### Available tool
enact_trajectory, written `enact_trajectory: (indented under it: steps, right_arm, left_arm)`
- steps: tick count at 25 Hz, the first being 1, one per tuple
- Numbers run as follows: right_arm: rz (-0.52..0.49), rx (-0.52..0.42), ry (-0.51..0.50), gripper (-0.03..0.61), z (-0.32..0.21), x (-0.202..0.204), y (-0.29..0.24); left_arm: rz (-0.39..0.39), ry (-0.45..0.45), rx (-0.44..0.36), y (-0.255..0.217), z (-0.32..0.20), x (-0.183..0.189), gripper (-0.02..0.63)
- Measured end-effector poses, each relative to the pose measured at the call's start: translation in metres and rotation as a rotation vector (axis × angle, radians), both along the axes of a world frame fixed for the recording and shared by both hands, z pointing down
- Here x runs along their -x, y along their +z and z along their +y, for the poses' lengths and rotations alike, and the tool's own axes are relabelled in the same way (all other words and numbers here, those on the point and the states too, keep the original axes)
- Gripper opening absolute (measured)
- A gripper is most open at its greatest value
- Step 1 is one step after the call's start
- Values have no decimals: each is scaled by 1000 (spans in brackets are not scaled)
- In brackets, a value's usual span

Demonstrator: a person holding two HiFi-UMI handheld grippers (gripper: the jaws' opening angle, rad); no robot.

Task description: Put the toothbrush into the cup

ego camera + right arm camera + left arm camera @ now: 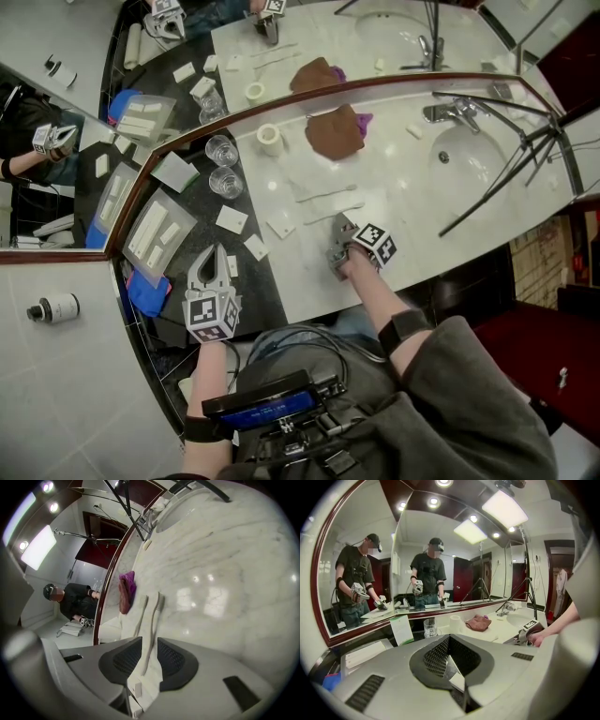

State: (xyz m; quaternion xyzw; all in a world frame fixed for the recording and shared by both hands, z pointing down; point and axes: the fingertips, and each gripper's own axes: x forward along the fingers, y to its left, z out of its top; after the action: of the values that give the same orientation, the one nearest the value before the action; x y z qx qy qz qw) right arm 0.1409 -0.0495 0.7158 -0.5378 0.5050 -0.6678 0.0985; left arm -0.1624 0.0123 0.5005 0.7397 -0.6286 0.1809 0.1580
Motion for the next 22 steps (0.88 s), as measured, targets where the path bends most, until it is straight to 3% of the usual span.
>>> enact_trajectory:
  steps: [6,9,11,16,22]
  right_arm:
    - [58,-67,-85,120,-8,-8,-25]
    - [100,-163,-160,117,-20,-11,-56]
    - [139,-242,-223,73,-29,-11,-81]
    - [305,-402,-388,2,-47,-11,-135]
    - [611,-579,-632,2,-46,-5,-180]
  left_arm:
    - [21,-11,-18,-2,-2,0,2]
    - [37,-16,-30,-4,-2,-2,2]
    - [46,-10,-32,-5,-2,-6,2]
    - [56,-22,-48,-5,-1,-4,2]
    - [61,-32,-55,-7,2,0,2]
